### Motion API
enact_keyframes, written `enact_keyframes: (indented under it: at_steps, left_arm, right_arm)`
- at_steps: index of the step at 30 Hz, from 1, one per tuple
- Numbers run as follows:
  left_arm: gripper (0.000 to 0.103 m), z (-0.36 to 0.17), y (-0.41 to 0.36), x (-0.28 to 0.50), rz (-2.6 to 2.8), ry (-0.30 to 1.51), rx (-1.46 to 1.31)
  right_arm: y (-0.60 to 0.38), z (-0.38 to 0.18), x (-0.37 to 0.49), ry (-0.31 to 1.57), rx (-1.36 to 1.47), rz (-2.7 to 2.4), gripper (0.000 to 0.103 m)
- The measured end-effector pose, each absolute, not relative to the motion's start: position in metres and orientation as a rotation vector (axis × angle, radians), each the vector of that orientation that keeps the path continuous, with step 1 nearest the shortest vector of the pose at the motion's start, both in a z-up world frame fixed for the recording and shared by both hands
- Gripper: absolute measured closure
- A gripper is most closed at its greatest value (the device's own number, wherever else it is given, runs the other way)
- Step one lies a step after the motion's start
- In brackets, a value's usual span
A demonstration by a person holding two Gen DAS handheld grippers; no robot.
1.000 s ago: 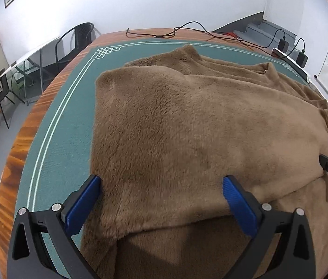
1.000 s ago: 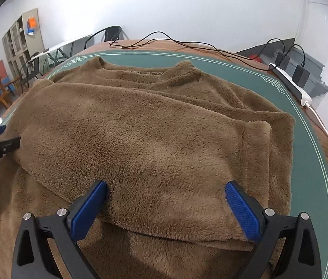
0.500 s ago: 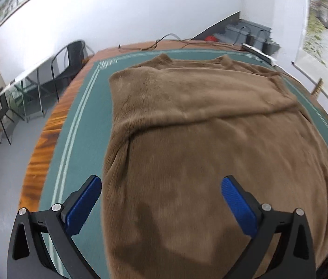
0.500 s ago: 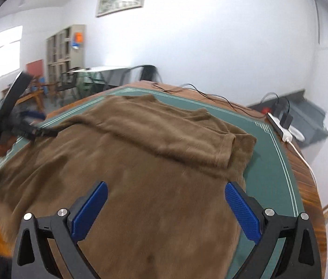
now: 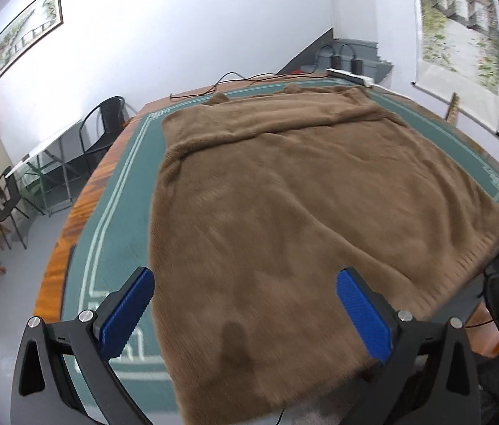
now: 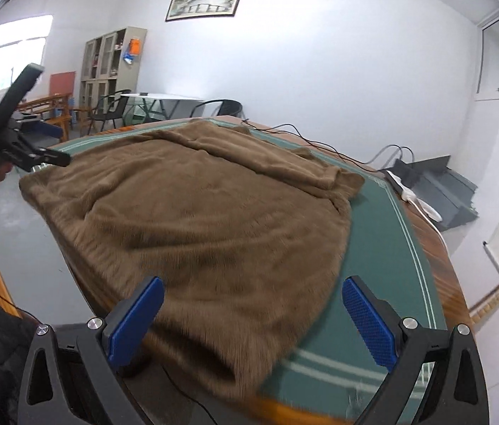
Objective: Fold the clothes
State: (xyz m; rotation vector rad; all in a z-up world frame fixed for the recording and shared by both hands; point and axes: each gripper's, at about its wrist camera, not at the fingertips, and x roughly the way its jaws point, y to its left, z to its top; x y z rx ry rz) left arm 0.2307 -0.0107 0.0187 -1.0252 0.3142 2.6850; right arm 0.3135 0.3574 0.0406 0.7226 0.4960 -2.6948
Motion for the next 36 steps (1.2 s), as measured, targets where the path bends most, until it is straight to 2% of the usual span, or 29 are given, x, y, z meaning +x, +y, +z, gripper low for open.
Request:
enact_keyframes:
  at_steps: [7, 10, 13, 15, 16, 31, 36]
  left_arm:
    - [0.0, 0.0, -0.024, 0.274, 2.7, 0.292, -1.032]
    - [0.0, -0.008, -0.027, 0.284, 2.71, 0.312, -1.05]
    - [0.0, -0.015, -0.029, 0.294, 2.715, 0.331, -1.051]
    - [0.0, -0.018, -0.029, 0.297, 2.714, 0.33, -1.05]
    - [0.0, -0.019, -0.03, 0.297, 2.716, 0.326, -1.053]
    - [0.0, -0.034, -0.072, 0.276, 2.767, 0.038, -1.142]
    - [0.0, -0.035, -0.072, 0.273, 2.755, 0.034, -1.127]
  right_arm:
    - [0.362, 0.021, 0.339, 0.609, 0.771, -2.697, 0.001]
    - [0.369, 0.018, 0.334, 0.582, 0.801, -2.744, 0.002]
    - [0.378, 0.017, 0.328, 0.533, 0.835, -2.786, 0.019]
    - [0.379, 0.015, 0.327, 0.546, 0.863, -2.796, 0.037]
    - [0.379, 0.013, 0.326, 0.553, 0.873, -2.789, 0.038]
    - [0.381, 0.007, 0.31, 0.456, 0.927, -2.801, 0.038]
    - [0.379, 0.004, 0.306, 0.453, 0.938, -2.8, 0.038]
